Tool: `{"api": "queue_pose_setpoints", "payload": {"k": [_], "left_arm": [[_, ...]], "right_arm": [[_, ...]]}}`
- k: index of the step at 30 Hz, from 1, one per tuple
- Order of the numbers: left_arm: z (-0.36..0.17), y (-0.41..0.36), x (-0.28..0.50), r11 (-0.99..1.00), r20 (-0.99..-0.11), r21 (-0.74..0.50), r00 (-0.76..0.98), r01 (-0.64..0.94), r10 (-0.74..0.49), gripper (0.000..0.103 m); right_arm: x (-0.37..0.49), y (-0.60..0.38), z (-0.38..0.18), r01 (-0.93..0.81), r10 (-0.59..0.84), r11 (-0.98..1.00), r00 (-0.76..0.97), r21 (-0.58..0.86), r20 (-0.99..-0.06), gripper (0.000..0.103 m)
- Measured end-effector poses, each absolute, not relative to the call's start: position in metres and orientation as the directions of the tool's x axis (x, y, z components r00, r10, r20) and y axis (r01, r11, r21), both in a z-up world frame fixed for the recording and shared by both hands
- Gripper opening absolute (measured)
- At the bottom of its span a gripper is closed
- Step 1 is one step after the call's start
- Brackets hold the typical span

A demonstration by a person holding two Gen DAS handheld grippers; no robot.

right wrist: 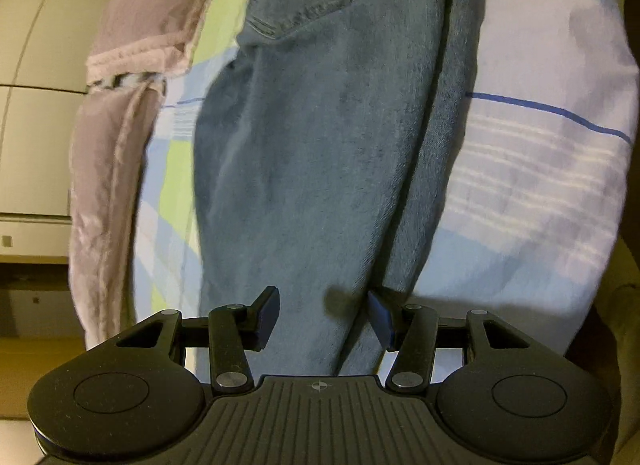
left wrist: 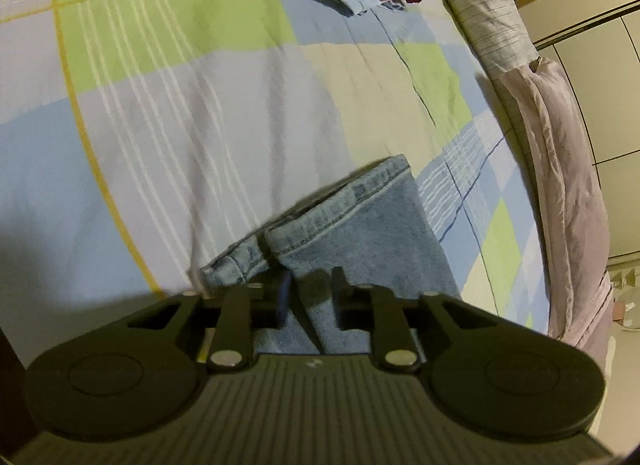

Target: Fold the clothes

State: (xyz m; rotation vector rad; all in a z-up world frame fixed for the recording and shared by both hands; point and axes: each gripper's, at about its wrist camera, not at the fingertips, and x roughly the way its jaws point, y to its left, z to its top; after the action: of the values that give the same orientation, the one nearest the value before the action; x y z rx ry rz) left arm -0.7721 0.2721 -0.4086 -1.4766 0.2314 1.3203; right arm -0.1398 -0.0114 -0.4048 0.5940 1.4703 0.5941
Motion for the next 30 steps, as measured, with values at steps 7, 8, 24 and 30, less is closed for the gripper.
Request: {"api": "queue_pose_setpoints", "payload": {"k": [7,8,24,30], "left_arm": [[-0.382,0.250,-0.778,-0.242,-0.732,-0.591,0.387,-0.769,0.561,0.000],[-0.378,0.247,-0.778,-0.220,-0.722,-0.593,0.391,-0.775,0.571,0.000],[-0.389,0.230,-0.768,-0.219,-0.820,-0.421,0.265,-0.880,0.508,0.004],[-0.359,0.220,-0.749,-0.206,-0.842,-0.282,0.139,-0.937,0.522,0.008]], "right_arm": [[-0.135,-0.015,-0.395,-0.012,0.711,0.703,0.010,0.711,-0.703,0.001],[-0.135,-0.015,-0.387,-0.053,0.727,0.686,0.013,0.726,-0.686,0.001],[-0.144,-0.024,-0.409,-0.089,0.643,0.763,-0.007,0.641,-0.766,0.009],[-0.124,-0.032,-0.404,-0.066,0.688,0.722,-0.035,0.689,-0.725,0.013]]}}
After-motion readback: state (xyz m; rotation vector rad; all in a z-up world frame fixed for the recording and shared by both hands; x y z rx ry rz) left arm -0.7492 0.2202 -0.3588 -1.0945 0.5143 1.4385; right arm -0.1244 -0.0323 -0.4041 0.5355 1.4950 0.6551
